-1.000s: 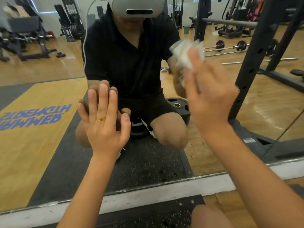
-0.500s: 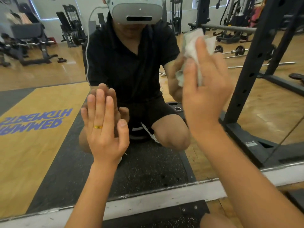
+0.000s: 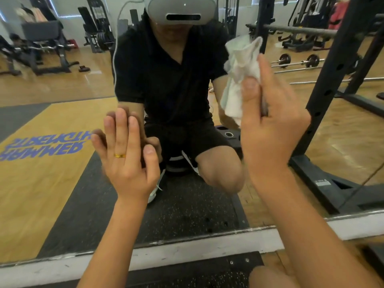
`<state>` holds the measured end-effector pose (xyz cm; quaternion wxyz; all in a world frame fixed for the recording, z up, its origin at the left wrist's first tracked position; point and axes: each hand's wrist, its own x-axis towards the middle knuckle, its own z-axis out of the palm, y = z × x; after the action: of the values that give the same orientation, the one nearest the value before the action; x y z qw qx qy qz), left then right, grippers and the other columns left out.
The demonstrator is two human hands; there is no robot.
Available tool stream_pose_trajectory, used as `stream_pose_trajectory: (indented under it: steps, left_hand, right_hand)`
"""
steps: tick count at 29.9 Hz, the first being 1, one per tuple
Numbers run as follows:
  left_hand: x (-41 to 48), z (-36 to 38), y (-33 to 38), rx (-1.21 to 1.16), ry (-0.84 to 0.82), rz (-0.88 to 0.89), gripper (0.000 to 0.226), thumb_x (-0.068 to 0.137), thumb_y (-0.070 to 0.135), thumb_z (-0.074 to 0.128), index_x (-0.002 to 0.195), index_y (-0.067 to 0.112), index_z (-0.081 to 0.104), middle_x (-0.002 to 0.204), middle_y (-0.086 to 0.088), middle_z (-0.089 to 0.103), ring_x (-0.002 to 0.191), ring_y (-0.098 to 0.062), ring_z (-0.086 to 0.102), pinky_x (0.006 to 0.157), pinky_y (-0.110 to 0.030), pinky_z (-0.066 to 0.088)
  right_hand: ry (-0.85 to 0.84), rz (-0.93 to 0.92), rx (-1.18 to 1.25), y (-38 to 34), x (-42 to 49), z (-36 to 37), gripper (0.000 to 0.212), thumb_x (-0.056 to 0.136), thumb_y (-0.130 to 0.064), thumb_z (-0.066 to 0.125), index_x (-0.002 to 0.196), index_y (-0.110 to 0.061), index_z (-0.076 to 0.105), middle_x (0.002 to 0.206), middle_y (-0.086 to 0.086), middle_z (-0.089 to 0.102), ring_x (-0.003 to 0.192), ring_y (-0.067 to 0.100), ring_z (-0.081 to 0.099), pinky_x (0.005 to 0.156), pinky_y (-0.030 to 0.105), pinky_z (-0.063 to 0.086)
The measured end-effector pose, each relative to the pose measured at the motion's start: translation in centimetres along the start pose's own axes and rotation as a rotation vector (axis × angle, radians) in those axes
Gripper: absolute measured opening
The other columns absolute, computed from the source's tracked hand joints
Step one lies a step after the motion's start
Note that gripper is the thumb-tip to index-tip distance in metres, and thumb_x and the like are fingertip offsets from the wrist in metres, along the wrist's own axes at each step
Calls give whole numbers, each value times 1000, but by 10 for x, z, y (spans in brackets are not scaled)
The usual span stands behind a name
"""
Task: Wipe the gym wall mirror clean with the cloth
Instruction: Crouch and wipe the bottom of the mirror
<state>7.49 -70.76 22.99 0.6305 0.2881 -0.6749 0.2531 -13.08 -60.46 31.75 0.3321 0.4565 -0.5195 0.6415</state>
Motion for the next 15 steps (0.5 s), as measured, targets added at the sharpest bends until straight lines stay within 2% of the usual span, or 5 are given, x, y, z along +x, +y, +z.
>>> stream_pose_trajectory:
  steps: [3, 7, 9, 13, 15]
  left_hand:
    - [-1, 0, -2, 0, -1, 3, 53, 102, 15, 46, 151, -3, 41, 154, -19, 40, 157, -21, 14, 126, -50, 6]
    - [0, -1, 0, -9, -17, -5, 52, 103, 16, 45, 151, -2, 41, 158, -15, 33, 157, -21, 14, 126, -51, 7]
    - [1, -2, 2, -20, -20, -14, 51, 103, 15, 44, 150, -2, 42, 158, -15, 33, 157, -21, 15, 125, -54, 7]
    - [8, -6, 22, -110, -43, -84, 45, 104, 16, 41, 144, -4, 47, 154, -31, 37, 153, -33, 20, 122, -63, 10]
    - [17, -11, 40, -182, -56, -59, 39, 108, 14, 38, 142, -3, 48, 152, -31, 40, 153, -31, 22, 123, -62, 15]
  right_hand:
    - [0, -26, 42, -14, -19, 12, 33, 103, -16, 61, 131, 2, 66, 88, 14, 68, 74, 16, 59, 66, 20, 45]
    - [-106, -111, 44, -29, -41, 30, 34, 99, -10, 68, 131, 0, 66, 86, 13, 66, 76, 16, 60, 67, 17, 47]
    - [-130, -120, 65, -29, -44, 29, 36, 99, -10, 68, 133, 0, 65, 85, 12, 63, 76, 12, 55, 68, 15, 44]
    - [-331, -127, 141, -23, -44, 10, 47, 102, -18, 62, 144, -1, 54, 99, 14, 59, 89, 4, 45, 74, 10, 40]
    - [-448, -99, 218, -20, -40, -5, 50, 105, -21, 52, 150, -2, 46, 108, 10, 59, 91, -2, 45, 75, 6, 38]
